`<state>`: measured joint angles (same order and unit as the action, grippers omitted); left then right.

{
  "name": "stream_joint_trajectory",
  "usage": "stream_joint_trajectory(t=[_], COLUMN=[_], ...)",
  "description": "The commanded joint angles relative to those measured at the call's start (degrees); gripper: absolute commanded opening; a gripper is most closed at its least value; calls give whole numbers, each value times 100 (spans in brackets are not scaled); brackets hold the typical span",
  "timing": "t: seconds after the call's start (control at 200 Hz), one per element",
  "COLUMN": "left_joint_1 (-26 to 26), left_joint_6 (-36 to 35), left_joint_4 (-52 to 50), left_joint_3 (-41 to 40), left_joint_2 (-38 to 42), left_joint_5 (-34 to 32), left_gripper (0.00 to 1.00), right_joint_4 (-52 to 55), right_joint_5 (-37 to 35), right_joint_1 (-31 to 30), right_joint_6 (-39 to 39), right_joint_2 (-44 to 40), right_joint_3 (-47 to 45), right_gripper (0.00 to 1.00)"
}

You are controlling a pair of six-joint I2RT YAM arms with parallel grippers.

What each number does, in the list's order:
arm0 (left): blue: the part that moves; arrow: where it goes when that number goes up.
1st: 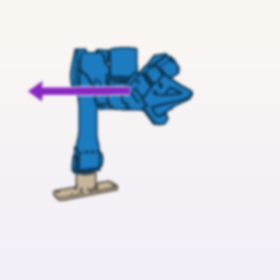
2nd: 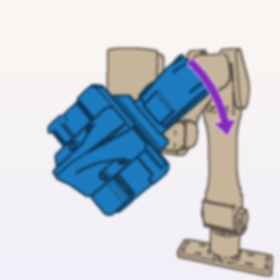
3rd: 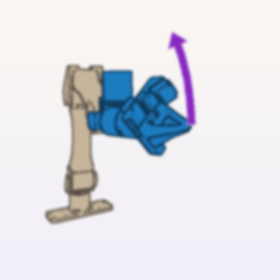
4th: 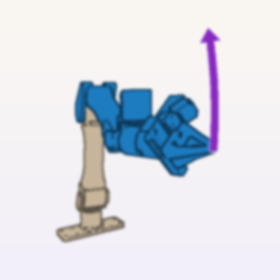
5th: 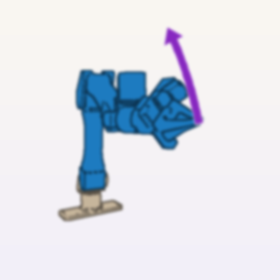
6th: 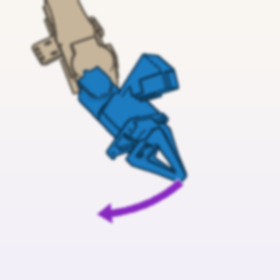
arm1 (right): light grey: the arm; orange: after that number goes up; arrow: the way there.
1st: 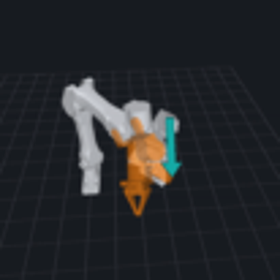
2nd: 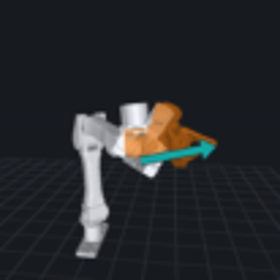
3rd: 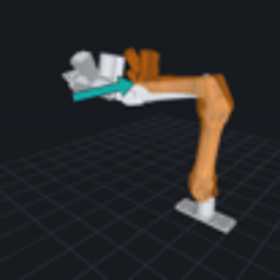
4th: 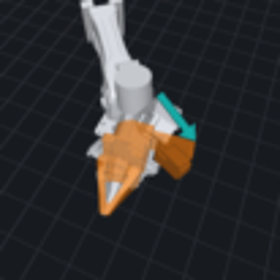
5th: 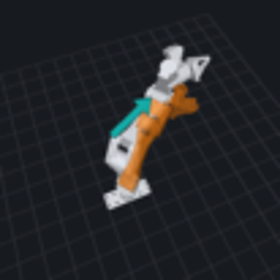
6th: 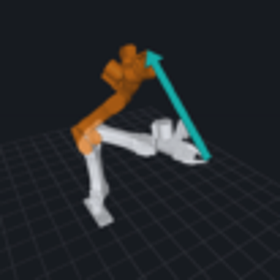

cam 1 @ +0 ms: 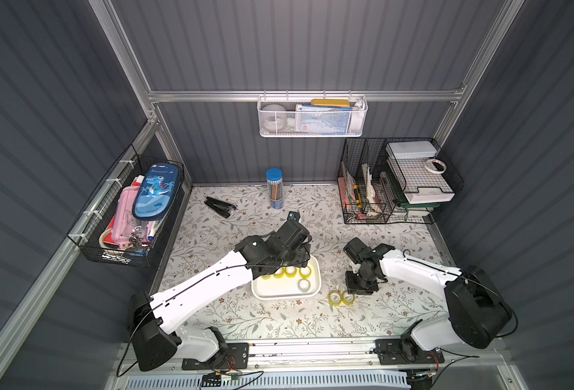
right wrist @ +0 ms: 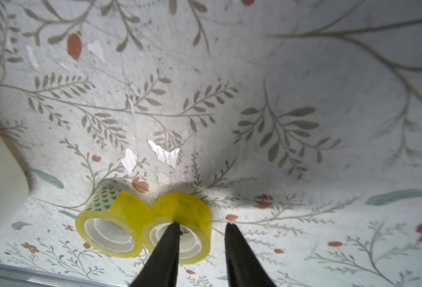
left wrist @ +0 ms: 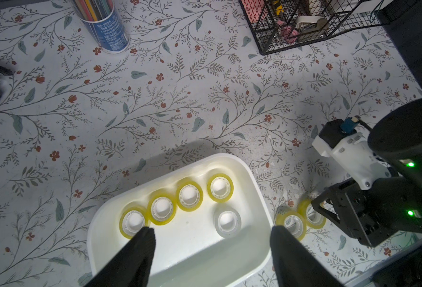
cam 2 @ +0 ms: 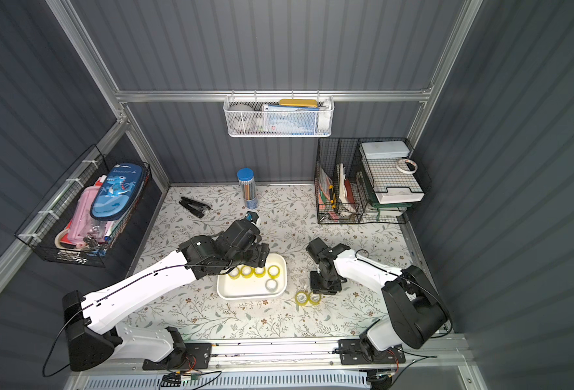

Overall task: Put the transparent tape into the storage box
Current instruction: Pick up the tape at the center of the board.

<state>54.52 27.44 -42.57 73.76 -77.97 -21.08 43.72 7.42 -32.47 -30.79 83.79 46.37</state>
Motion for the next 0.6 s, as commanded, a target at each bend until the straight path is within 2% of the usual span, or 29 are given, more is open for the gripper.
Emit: stream_joint_trajectory(t=[0.0, 0.125, 0.595], left_joint_1=[-43, -79, -185], left_joint_6=[56, 20, 52], left_joint_4=[-138, -78, -76], left_joint_3=[-61, -72, -286], left_joint_2=[164, 144, 343], left_joint_5=[-74, -15, 8], left_gripper=[78, 78, 79], right_joint_4=[332, 317, -311], right_joint_5=[-129, -81, -178], right_joint_1=[-81, -129, -269], right_joint_6=[-107, -123, -178], right_joint_2=[-308, -485, 384], right_joint_3=[-29, -100, -324], right_gripper=[36, 36, 36])
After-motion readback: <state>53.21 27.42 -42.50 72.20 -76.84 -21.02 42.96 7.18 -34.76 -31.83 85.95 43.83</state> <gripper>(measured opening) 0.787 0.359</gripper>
